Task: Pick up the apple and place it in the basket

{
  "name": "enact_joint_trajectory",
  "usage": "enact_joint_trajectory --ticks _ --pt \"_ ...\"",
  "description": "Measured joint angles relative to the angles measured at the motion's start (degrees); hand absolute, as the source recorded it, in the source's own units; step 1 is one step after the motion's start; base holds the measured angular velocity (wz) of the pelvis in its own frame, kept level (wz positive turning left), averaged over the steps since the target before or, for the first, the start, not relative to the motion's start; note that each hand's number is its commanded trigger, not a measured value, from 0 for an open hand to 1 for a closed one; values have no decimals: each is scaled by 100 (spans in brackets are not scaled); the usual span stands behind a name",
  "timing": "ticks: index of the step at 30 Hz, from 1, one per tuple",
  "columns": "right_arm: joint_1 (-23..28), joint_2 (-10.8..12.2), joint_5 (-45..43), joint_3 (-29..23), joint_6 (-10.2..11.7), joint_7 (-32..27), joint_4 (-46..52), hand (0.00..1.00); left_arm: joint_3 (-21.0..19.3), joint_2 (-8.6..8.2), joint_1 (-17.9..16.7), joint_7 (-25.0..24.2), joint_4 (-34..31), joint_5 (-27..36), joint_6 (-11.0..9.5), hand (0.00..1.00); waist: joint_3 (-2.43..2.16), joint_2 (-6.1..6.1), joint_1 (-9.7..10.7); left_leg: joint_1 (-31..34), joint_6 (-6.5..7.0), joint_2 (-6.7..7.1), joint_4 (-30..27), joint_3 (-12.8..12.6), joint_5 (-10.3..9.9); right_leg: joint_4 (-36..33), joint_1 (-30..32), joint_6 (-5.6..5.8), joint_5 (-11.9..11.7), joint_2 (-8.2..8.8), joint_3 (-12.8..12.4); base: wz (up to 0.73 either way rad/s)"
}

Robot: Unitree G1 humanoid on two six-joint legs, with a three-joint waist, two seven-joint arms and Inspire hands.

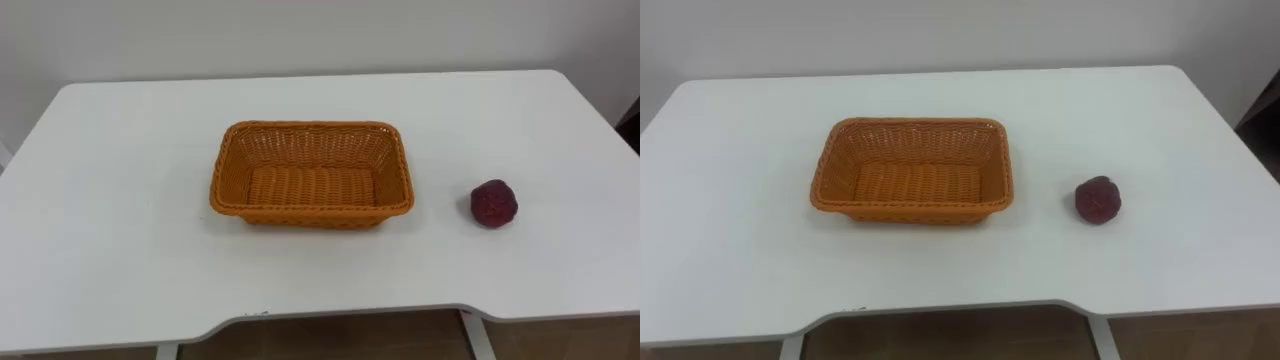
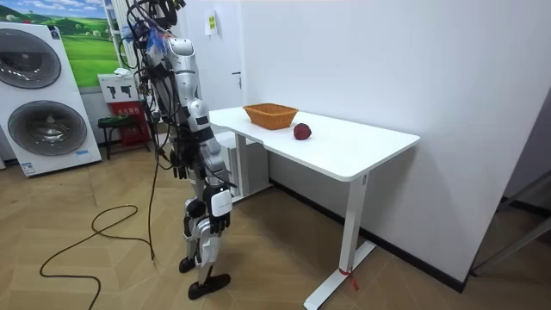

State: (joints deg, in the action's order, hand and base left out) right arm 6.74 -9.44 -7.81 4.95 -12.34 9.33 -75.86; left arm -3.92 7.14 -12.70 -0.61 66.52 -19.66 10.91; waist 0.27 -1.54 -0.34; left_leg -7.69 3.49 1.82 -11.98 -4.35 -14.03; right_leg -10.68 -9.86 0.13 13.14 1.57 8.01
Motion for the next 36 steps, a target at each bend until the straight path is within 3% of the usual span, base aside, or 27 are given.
enact_joint_trajectory --ticks 10,13,19,21,22,23,25,26,29,32,36 --pt "16 21 217 47 26 -109 -66 0 83 -4 -4 17 6 127 -3 0 6 47 -4 -24 -3 -5 35 -6 -2 -26 1 -1 -1 -9 -21 0" --pt "97 28 847 -39 37 -405 -73 0 58 -20 -30 173 6 129 -19 0 12 79 -13 -101 -4 -15 46 -31 -2 -94 -9 0 0 -12 -20 -6" --pt "365 45 2524 -717 -12 -1105 -86 0 -70 -14 -54 308 -9 151 -141 0 21 80 32 -95 -2 -11 66 -40 -2 -123 6 2 1 -5 -27 -1" --pt "417 45 3221 -1030 -24 -1369 -77 0 -225 -37 -85 372 -30 140 -223 0 42 67 60 -108 -1 -16 65 -71 -1 -158 16 4 3 -4 -46 -11" --pt "410 31 3912 -1507 3 -1619 24 0 -330 -50 -150 402 -109 159 -279 0 50 74 76 -96 -1 -24 68 -158 -1 -203 85 -3 13 -3 -100 -35" --pt "311 -33 4654 -2098 102 -1826 198 0 -577 -77 -217 424 -138 159 -340 0 61 64 146 -88 -1 -30 62 -241 -2 -210 124 -7 15 -10 -180 -36" --pt "204 -88 5593 -2728 297 -2185 747 0 -950 -71 -270 502 -161 188 -419 0 58 54 203 -49 3 -29 63 -326 0 -236 227 -6 17 -8 -262 -27" --pt "116 -128 6189 -2921 535 -2390 1078 0 -1044 -30 -281 582 -228 227 -472 0 50 39 268 -27 9 -27 53 -346 3 -230 257 -1 14 -7 -283 -14" --pt "-6 -144 7449 -3365 943 -2828 1858 0 -1062 136 -381 734 -263 257 -600 0 16 -29 336 -14 20 -15 26 -334 7 -203 253 11 7 -9 -291 2" --pt "-18 -155 7894 -3589 1305 -3210 2341 0 -1072 181 -498 886 -383 247 -686 0 0 -53 347 5 20 -15 36 -335 7 -192 250 22 0 -14 -291 0" --pt "-119 -164 7864 -3954 1536 -3755 2662 0 -1191 177 -590 911 -464 247 -731 0 -21 -23 347 21 19 -16 54 -340 7 -197 277 22 0 -17 -297 0"
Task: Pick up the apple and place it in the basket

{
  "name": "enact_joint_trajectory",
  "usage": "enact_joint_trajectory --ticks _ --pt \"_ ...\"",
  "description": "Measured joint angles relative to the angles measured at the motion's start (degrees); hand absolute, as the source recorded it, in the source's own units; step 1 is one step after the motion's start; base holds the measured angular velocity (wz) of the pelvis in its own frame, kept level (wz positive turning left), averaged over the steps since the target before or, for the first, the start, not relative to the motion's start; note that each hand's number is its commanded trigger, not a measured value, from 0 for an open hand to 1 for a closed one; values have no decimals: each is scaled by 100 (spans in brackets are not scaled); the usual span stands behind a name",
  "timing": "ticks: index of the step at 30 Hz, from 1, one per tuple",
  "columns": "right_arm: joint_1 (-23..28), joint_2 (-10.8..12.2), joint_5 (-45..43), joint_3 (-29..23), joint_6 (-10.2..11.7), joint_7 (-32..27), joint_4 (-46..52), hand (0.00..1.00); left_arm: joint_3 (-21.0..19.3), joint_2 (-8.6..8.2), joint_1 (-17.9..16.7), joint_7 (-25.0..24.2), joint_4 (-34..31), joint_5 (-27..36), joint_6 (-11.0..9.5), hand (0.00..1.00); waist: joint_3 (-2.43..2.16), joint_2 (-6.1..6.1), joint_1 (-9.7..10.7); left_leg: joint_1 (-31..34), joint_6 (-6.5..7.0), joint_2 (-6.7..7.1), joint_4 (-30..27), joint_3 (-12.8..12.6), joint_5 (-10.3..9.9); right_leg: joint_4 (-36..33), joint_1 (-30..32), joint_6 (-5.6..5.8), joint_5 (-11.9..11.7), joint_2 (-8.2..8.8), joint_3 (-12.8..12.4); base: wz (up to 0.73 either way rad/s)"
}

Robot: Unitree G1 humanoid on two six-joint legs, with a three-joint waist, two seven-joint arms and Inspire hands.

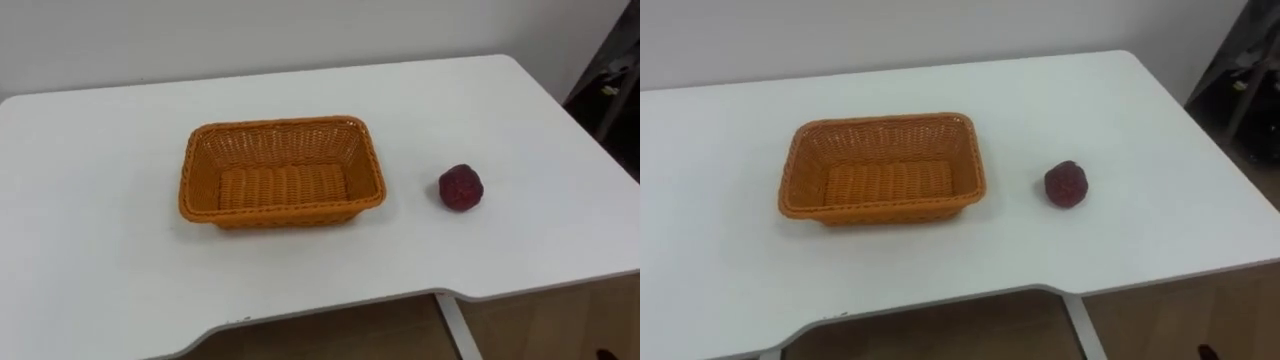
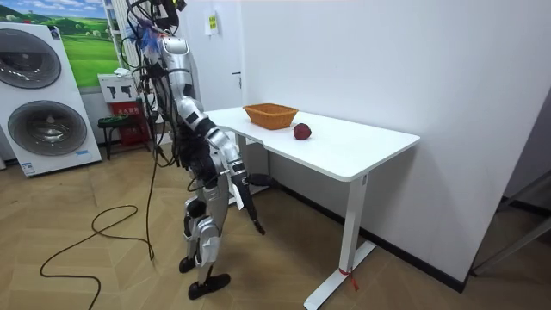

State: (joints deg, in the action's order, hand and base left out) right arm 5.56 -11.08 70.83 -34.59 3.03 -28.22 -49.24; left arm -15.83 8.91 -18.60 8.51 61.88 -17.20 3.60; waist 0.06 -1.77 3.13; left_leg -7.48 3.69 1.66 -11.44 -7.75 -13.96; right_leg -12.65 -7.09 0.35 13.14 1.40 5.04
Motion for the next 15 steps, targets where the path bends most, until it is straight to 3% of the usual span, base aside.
enact_joint_trajectory --ticks 2,7,15 --pt "-1 -10 -37 -55 230 -361 379 0 0 0 -2 2 1 11 -5 0 -6 15 -13 20 0 3 7 2 0 1 -4 0 0 2 -3 0" --pt "-1 -20 -762 -35 380 -1128 1590 0 25 -2 7 -21 -5 -46 -93 0 12 130 5 21 1 4 18 9 1 -9 36 0 0 -1 -13 0" --pt "0 -57 -2459 492 753 -1955 2991 0 240 -36 2 -20 -8 -44 -134 0 -2 74 -36 118 7 8 -28 47 6 -14 128 0 0 6 28 2"
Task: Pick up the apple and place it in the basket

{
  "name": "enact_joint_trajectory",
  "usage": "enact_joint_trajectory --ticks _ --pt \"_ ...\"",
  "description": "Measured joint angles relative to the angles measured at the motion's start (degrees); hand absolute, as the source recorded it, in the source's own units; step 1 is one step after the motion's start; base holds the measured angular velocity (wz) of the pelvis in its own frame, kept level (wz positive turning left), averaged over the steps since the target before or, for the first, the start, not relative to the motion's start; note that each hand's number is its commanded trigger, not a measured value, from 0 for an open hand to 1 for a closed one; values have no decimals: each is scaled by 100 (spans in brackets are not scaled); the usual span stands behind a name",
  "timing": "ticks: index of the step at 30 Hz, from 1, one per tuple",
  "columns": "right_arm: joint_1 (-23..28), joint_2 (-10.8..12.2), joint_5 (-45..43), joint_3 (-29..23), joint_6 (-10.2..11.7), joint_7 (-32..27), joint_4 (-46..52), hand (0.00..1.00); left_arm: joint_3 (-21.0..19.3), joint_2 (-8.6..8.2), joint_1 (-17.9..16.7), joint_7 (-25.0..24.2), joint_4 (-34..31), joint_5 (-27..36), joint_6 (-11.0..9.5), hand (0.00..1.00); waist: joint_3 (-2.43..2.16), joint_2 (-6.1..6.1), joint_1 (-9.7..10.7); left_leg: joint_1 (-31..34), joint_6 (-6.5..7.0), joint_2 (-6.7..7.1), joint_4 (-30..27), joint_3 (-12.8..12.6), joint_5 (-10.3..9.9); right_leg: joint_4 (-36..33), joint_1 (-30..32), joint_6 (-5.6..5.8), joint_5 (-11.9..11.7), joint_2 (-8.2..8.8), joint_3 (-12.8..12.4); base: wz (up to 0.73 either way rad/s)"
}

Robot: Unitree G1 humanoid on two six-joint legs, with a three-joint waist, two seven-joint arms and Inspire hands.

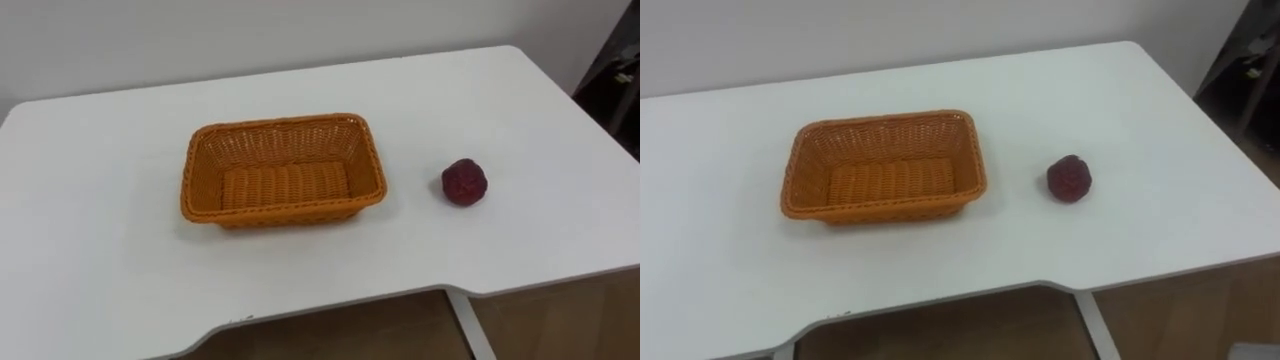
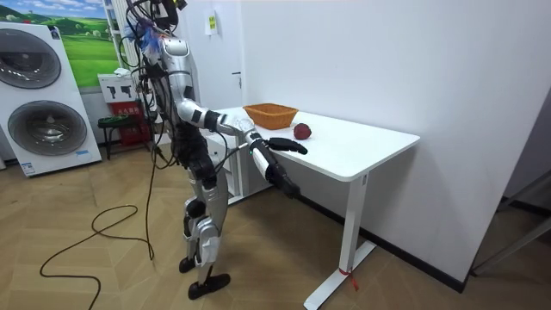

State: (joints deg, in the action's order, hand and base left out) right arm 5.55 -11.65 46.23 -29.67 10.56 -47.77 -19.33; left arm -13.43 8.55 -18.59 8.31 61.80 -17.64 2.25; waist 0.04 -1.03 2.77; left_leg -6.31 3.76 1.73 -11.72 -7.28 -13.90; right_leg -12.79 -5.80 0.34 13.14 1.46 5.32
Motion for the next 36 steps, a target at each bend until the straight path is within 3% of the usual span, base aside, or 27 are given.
enact_joint_trajectory --ticks 6,11,17,22,25,28,36 --pt "3 -140 -1312 603 51 -56 530 0 158 8 -2 16 4 -4 -149 0 -16 -72 -79 21 0 -4 11 -30 1 15 32 0 -1 -6 -41 -3" --pt "-7 -417 -2180 904 63 580 731 0 227 10 13 -3 16 -1 -227 0 -6 -47 -180 -29 -1 -5 21 -30 1 32 -15 0 -3 -1 -40 0" --pt "12 -441 -2863 1472 42 1297 668 0 293 14 104 -122 16 -59 -223 0 8 -16 -250 78 -6 -19 15 28 10 8 65 -14 -14 14 90 7" --pt "-2 -441 -3074 1950 -74 2026 611 0 326 21 157 -131 15 -60 -225 0 5 -74 -350 107 -11 -17 17 48 15 16 77 -18 -16 10 102 1" --pt "-5 -441 -3078 2107 -74 2418 573 0 424 85 163 -147 30 -61 -225 0 41 -155 -450 102 -9 -11 -1 62 17 37 15 -17 -16 16 117 3" --pt "-42 -441 -3079 2170 -74 2741 438 0 541 159 154 -183 37 -60 -223 0 47 -249 -471 106 -9 -3 -1 122 17 122 -41 -9 -26 17 133 11" --pt "-193 -444 -3133 2177 -75 3170 427 0 647 160 205 -283 78 -63 -222 0 50 -155 -471 78 -9 -2 2 139 17 215 -138 -1 -48 17 199 1"
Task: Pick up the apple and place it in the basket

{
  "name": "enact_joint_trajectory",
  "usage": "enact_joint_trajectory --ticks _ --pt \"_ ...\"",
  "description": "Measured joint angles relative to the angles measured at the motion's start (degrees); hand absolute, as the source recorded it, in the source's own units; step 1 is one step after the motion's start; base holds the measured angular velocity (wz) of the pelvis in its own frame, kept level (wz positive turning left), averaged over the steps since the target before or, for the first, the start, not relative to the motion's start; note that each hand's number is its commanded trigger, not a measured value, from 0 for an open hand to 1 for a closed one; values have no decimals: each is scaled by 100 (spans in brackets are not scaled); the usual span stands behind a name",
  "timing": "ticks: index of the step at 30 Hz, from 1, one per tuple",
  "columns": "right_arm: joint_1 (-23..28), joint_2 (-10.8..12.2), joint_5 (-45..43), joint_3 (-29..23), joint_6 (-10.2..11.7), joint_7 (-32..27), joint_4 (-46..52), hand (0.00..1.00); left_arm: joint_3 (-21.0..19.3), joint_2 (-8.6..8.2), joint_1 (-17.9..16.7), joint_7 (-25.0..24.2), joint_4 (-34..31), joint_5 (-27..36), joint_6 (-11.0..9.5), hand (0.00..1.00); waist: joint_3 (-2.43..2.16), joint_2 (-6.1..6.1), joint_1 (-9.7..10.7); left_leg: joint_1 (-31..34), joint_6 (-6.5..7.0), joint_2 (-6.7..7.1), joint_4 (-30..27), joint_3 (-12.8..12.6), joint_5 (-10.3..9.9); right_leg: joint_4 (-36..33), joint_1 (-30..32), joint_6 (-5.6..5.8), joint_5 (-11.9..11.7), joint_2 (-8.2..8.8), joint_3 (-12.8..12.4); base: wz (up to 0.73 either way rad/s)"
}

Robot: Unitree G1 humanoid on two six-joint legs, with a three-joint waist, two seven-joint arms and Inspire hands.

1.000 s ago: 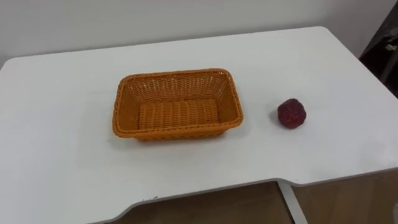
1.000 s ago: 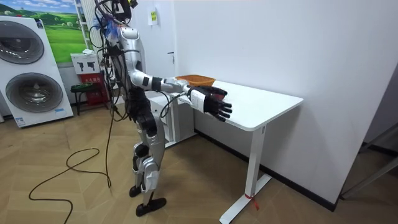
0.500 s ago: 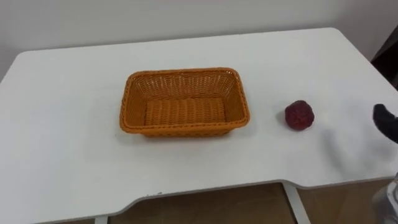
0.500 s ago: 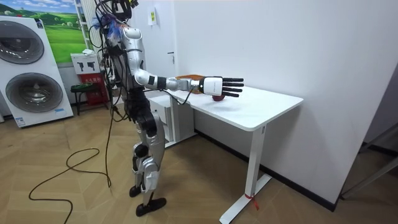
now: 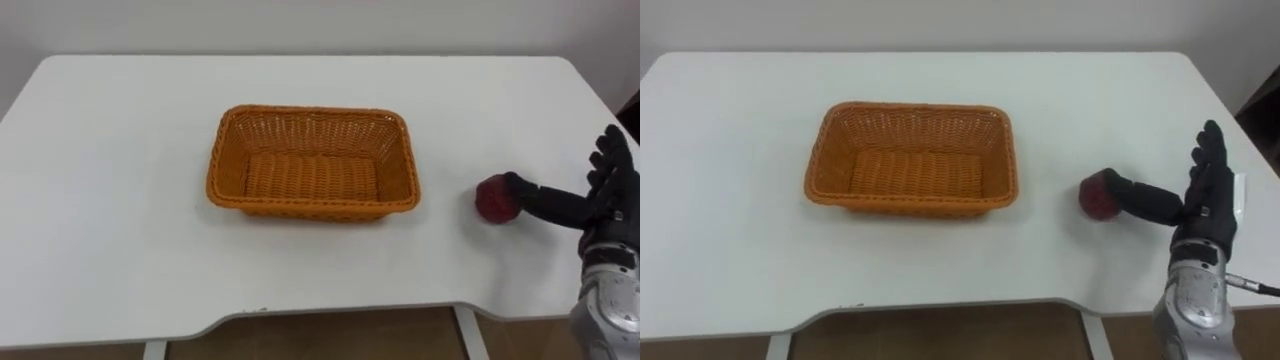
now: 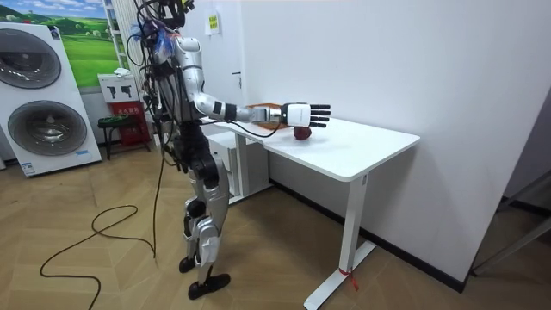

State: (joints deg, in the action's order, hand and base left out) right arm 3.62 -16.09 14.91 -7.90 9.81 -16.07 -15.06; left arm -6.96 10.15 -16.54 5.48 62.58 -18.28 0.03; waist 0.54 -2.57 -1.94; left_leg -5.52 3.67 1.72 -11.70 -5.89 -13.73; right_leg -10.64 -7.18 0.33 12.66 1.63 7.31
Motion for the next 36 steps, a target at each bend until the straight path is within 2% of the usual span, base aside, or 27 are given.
enact_joint_trajectory --ticks 3,6,14,20,28,36 --pt "-20 -34 -68 54 0 81 0 0 37 0 41 -40 0 -67 0 0 -7 33 -21 -6 -2 -8 -1 -6 1 -4 18 -9 -6 -1 2 0" --pt "-22 -180 -116 229 0 288 0 0 37 -1 66 -121 1 -172 0 0 -10 25 -23 -12 -2 -8 -2 -7 2 -5 11 -12 -10 -2 1 0" --pt "-26 -188 -213 228 2 549 -40 0 36 0 74 -166 -1 -272 1 0 -13 -5 -45 -23 -1 -7 -8 -1 3 -3 -12 -10 -13 3 20 0" --pt "-33 -189 -376 229 -3 754 -807 0 38 0 75 -192 -12 -268 1 0 -9 -78 -87 -86 -1 -5 -5 56 2 2 -91 -10 -13 23 88 4" --pt "-57 -207 -625 229 -75 984 -1158 0 38 17 84 -196 -15 -258 -5 0 -14 -137 -125 -112 -1 0 -15 86 2 4 -164 -10 -13 28 147 3" --pt "-220 -270 -600 228 -105 1020 -1554 0 38 49 52 -227 -23 -261 -6 0 -32 -88 -129 -115 -1 3 -35 140 2 10 -189 -10 -13 36 228 3"
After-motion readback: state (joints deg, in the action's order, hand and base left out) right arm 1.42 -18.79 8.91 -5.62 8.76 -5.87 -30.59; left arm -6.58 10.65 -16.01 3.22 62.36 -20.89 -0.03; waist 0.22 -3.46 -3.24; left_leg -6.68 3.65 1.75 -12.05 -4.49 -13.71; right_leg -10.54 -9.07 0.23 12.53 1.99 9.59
